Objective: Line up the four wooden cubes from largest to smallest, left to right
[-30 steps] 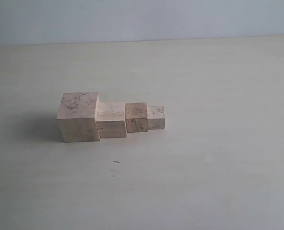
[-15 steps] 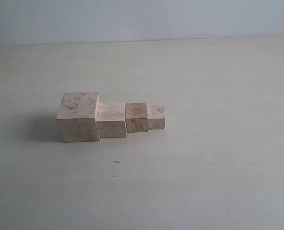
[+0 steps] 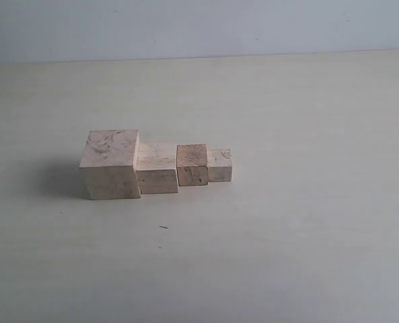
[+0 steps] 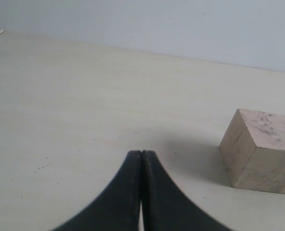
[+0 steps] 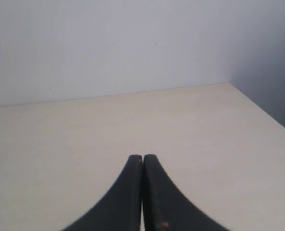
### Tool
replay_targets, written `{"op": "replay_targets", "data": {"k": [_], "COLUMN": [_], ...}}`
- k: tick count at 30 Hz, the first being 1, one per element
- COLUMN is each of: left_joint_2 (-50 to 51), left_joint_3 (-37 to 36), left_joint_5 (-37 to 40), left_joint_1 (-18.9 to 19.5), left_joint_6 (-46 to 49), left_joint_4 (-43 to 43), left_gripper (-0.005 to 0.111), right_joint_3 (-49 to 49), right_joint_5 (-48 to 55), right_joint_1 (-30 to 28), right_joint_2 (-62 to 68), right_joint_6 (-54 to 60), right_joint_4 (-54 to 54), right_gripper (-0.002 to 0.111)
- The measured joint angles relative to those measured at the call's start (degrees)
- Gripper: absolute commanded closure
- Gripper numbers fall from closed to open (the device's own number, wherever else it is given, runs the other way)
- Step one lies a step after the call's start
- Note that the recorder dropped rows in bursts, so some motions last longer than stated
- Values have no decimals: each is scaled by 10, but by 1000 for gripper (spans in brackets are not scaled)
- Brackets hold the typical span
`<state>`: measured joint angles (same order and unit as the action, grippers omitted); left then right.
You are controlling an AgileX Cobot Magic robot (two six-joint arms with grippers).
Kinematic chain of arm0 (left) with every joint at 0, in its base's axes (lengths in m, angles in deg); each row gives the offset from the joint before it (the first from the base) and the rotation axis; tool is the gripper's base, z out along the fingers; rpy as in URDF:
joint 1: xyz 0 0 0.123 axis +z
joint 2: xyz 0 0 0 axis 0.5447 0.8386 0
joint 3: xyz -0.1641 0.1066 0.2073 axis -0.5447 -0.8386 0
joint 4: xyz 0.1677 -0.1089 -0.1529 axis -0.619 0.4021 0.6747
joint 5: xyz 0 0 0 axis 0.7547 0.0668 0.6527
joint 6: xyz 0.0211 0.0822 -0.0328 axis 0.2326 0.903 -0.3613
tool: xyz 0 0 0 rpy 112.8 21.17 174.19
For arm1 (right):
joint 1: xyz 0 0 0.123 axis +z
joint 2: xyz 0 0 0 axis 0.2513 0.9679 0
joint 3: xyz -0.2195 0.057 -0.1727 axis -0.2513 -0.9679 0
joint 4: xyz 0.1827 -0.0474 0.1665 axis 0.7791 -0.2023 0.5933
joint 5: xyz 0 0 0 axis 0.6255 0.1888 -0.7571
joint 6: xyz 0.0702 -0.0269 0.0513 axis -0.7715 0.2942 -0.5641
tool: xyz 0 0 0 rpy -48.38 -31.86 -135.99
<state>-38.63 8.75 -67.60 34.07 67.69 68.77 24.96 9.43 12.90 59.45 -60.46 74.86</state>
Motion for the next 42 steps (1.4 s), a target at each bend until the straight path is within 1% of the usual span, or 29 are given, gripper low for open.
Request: {"op": "replay_targets", "data": {"k": [6, 8, 11, 15, 24, 42], "left_joint_2": [0, 0, 0, 0, 0, 0], "left_joint_3": [0, 0, 0, 0, 0, 0], "left_joint_5": [0, 0, 0, 0, 0, 0], "left_joint_1": [0, 0, 0, 0, 0, 0], "left_joint_6": [0, 0, 0, 0, 0, 0], "left_joint_4": [0, 0, 0, 0, 0, 0], "left_gripper": [107, 107, 107, 107, 107, 107], "right_joint_3": [-94, -109, -110, -110, -110, -110], "right_joint_5": [-15, -16, -16, 4, 44, 49], "right_joint_1": [2, 13, 32, 40, 40, 40], "right_joint_2": [-70, -100, -134, -140, -140, -140], "right_joint_6": [-17, -22, -28, -28, -28, -28], "right_joint_4": [-1, -1, -1, -1, -6, -2], "right_gripper": [108, 108, 108, 108, 108, 108]}}
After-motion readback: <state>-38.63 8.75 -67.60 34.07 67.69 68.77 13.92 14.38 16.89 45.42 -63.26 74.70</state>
